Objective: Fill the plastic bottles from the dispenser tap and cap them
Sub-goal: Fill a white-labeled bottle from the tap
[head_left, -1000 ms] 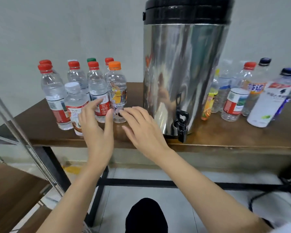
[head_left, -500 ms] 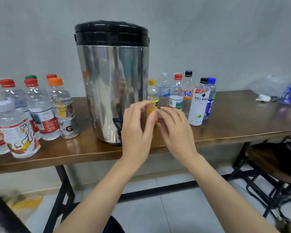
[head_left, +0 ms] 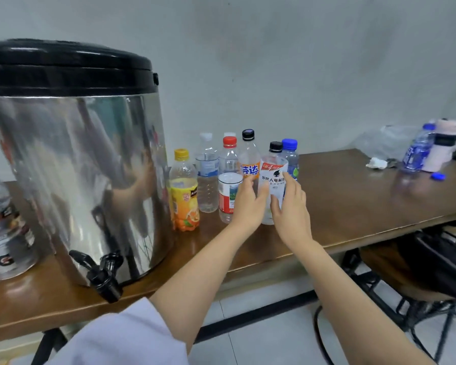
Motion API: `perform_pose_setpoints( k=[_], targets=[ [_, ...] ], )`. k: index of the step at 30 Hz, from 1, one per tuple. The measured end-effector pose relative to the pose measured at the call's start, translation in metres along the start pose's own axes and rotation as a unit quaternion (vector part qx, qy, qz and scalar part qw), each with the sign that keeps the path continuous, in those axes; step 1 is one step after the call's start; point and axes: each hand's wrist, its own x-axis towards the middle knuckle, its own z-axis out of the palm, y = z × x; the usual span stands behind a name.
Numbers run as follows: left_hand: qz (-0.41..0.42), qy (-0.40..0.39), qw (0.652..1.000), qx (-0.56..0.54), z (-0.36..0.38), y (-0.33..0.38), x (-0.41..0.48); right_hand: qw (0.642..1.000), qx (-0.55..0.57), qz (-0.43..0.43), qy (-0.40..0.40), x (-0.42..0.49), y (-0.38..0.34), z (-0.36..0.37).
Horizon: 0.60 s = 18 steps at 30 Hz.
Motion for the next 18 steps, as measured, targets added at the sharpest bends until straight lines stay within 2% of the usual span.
perform_pose_setpoints(
  k=[4,7,12,18],
  targets=[
    [-0.059,-0.021,0.998,-0.025,0.018,-0.011,0.021,0.995,0.064,0.080,-0.021,0.013,0.018,0.013],
    [-0.078,-0.029,0.996,-0.031,0.025,-0.019,0.028,0.987,0.111,0.107,-0.035,0.017,0.027,0.022],
    [-0.063,-0.021,0.998,-0.020,0.028,-0.025,0.027,0.984,0.136,0.111,-0.025,0.015,0.031,0.022],
    [-0.041,-0.010,0.999,0.003,0.013,-0.024,0.006,0.986,0.147,0.071,-0.030,-0.008,0.027,0.005]
  ],
)
